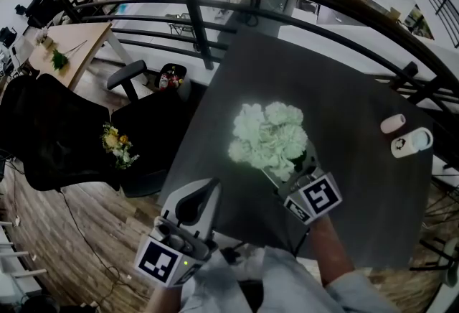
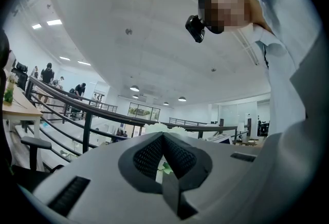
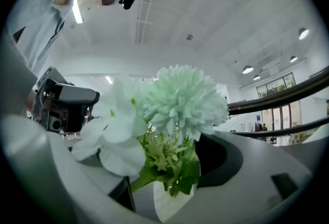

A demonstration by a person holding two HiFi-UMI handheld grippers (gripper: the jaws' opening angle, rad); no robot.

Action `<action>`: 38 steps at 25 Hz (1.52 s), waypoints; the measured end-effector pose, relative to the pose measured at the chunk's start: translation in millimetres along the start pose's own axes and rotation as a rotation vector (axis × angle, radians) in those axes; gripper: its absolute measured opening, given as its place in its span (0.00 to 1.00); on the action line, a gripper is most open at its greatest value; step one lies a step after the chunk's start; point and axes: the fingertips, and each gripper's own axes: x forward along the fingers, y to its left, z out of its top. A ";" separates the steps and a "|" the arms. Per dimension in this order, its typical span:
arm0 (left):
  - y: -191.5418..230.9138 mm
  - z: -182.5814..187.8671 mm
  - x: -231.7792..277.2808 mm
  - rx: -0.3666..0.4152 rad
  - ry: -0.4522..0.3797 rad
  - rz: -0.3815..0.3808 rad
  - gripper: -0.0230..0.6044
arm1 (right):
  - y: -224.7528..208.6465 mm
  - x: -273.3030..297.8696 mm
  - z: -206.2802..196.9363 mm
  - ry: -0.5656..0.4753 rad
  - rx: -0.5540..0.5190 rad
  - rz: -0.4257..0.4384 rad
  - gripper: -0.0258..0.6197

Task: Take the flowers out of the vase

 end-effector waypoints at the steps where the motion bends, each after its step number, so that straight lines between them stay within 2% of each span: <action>1: -0.2 -0.4 -0.2 -0.002 0.006 -0.002 0.03 | 0.1 0.3 1.3 -0.003 -0.001 -0.001 0.56; 7: -1.8 0.2 -1.1 -0.023 0.024 -0.009 0.03 | -0.6 0.3 12.0 -0.031 0.003 -0.010 0.54; 12: 1.7 6.3 -2.1 0.004 -0.014 -0.008 0.03 | -1.1 0.6 22.1 -0.058 0.005 -0.022 0.53; 16: -0.8 4.0 -2.8 -0.010 0.005 -0.020 0.03 | -2.3 0.1 29.9 -0.074 0.005 -0.028 0.53; 38: 4.0 8.5 -4.7 -0.010 -0.024 -0.073 0.03 | -1.1 -0.3 58.3 -0.092 -0.056 -0.066 0.53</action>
